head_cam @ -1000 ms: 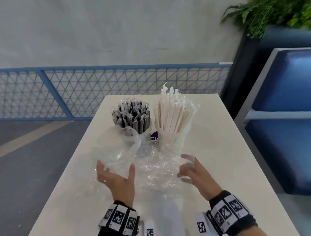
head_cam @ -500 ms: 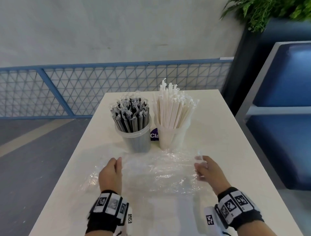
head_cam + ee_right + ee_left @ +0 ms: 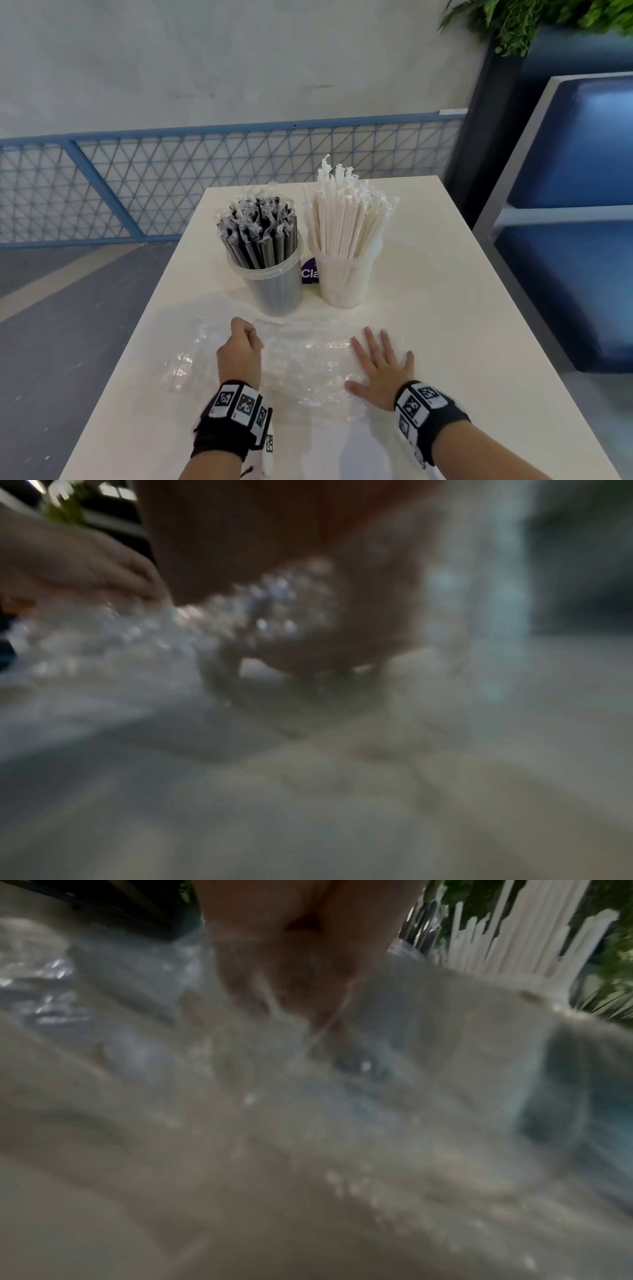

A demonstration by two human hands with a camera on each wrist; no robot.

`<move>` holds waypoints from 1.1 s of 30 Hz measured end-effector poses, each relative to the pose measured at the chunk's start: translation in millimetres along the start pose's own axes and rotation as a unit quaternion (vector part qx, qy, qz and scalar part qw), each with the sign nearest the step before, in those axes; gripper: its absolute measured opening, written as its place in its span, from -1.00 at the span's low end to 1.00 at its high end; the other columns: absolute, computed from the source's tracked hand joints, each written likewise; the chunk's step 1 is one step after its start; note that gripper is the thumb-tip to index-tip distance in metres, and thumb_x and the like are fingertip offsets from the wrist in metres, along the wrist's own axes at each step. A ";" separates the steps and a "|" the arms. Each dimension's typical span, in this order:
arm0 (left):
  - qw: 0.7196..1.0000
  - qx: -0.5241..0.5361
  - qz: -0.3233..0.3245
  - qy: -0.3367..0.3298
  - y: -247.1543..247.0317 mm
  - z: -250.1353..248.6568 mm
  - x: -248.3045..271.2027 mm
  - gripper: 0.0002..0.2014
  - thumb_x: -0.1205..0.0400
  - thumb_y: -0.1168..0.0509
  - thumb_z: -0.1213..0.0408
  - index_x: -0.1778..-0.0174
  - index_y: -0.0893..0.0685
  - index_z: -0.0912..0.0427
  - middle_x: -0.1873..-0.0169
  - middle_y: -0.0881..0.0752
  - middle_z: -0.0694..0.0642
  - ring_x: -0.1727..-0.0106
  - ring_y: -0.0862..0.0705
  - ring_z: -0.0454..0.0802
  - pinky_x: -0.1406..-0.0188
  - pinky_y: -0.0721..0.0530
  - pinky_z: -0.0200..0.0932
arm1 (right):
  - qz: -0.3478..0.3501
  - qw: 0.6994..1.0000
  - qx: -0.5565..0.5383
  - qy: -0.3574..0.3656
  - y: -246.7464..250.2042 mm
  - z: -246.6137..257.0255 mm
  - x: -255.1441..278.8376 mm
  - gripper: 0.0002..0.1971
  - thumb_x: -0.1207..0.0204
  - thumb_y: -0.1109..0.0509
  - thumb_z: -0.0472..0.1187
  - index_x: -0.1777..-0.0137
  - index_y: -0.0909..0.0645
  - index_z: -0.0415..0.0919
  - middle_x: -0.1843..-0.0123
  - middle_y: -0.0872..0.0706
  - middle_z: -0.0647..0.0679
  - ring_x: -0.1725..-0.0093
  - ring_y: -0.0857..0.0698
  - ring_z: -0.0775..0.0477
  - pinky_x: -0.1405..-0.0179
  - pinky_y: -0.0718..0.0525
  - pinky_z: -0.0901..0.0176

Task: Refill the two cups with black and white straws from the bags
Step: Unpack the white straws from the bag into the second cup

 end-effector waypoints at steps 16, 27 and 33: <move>0.839 -0.335 0.423 -0.069 -111.4 14.8 35.6 0.24 -0.19 -0.34 -0.49 -0.53 0.41 -0.29 -0.55 0.56 0.03 -0.57 0.49 0.32 -0.50 0.21 0.49 | 0.051 0.998 0.024 0.028 1.1 -2.9 -6.7 0.21 -0.22 -0.26 0.53 -0.55 0.55 0.10 -0.40 0.73 0.08 -0.56 0.56 -0.15 -0.42 0.26 -0.63; 0.863 -0.306 0.402 -0.017 -89.9 25.8 20.2 0.42 -0.03 -0.51 -0.38 -0.59 0.35 -0.16 -0.55 0.54 0.13 -0.55 0.51 0.35 -0.56 0.21 0.39 | 0.065 0.995 0.031 0.063 1.1 -60.3 20.0 0.46 0.35 -0.12 0.68 -0.45 0.65 0.16 -0.52 0.69 0.04 -0.51 0.62 -0.15 -0.41 0.29 -0.63; 0.912 -0.245 0.308 -0.117 -74.3 -35.8 10.7 0.02 -0.27 -0.47 -0.28 -0.55 -0.16 0.07 -0.57 -0.27 0.09 -0.53 -0.34 0.05 -0.56 -0.13 0.02 | -0.050 0.997 -0.004 0.059 53.0 -56.4 38.3 0.38 0.20 0.03 0.73 -0.60 0.43 0.05 -0.59 0.53 -0.03 -0.63 0.43 -0.12 -0.53 0.32 -0.37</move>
Point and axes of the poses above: each hand's wrist, its own x-axis away from the middle knuckle, its own y-axis out of the back of the hand, z = x × y, the point moved 8 cm from there along -x, towards the middle knuckle
